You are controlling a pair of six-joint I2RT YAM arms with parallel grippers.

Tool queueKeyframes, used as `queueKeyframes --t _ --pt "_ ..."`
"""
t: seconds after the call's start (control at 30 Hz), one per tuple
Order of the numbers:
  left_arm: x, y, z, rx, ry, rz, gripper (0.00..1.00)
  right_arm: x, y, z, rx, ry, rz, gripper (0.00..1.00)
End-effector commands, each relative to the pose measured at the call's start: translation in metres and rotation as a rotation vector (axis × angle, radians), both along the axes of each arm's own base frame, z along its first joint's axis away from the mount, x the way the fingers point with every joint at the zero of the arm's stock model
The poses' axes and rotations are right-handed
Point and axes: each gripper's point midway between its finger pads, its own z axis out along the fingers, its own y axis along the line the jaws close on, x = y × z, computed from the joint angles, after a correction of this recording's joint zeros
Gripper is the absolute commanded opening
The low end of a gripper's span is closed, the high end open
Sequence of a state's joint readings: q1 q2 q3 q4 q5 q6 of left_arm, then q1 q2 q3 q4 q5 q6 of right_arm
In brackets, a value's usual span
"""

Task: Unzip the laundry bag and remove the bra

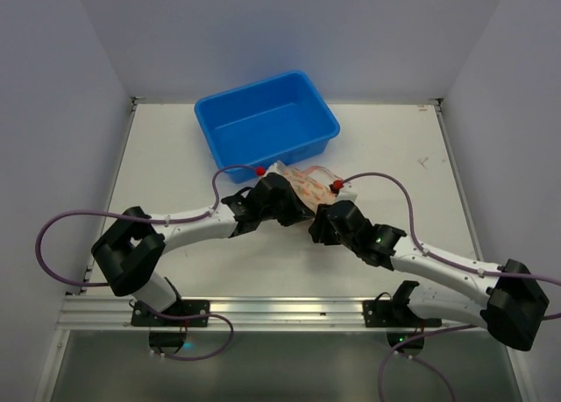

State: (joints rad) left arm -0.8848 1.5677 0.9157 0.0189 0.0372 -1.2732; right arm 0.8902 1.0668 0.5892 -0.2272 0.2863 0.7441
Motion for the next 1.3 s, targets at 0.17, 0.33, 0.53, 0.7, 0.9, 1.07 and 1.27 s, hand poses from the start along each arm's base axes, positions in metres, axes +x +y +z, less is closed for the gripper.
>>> queueKeyframes --t 0.17,0.33,0.53,0.7,0.9,1.07,1.27 --pt "0.012 -0.006 0.016 -0.032 -0.025 0.040 0.00 0.024 0.020 0.033 0.082 -0.104 -0.024 0.34" --pt "0.011 -0.006 0.016 -0.036 -0.017 0.042 0.00 0.024 0.021 0.031 0.086 -0.103 -0.031 0.23" --pt "0.012 -0.007 0.020 -0.048 -0.026 0.045 0.00 0.026 0.015 0.030 0.080 -0.117 -0.049 0.09" --pt "0.010 -0.004 0.020 -0.038 -0.036 0.036 0.00 0.019 0.007 0.032 0.070 -0.122 -0.041 0.00" --pt "0.008 0.007 0.007 -0.011 -0.032 0.027 0.00 0.005 -0.013 0.040 0.022 -0.098 -0.014 0.00" --pt "-0.004 0.022 -0.006 0.006 -0.034 -0.009 0.00 -0.011 -0.036 0.027 -0.011 -0.023 -0.008 0.00" --pt "-0.025 0.058 -0.023 0.065 -0.076 -0.109 0.00 -0.023 -0.067 0.016 -0.036 0.033 -0.041 0.00"
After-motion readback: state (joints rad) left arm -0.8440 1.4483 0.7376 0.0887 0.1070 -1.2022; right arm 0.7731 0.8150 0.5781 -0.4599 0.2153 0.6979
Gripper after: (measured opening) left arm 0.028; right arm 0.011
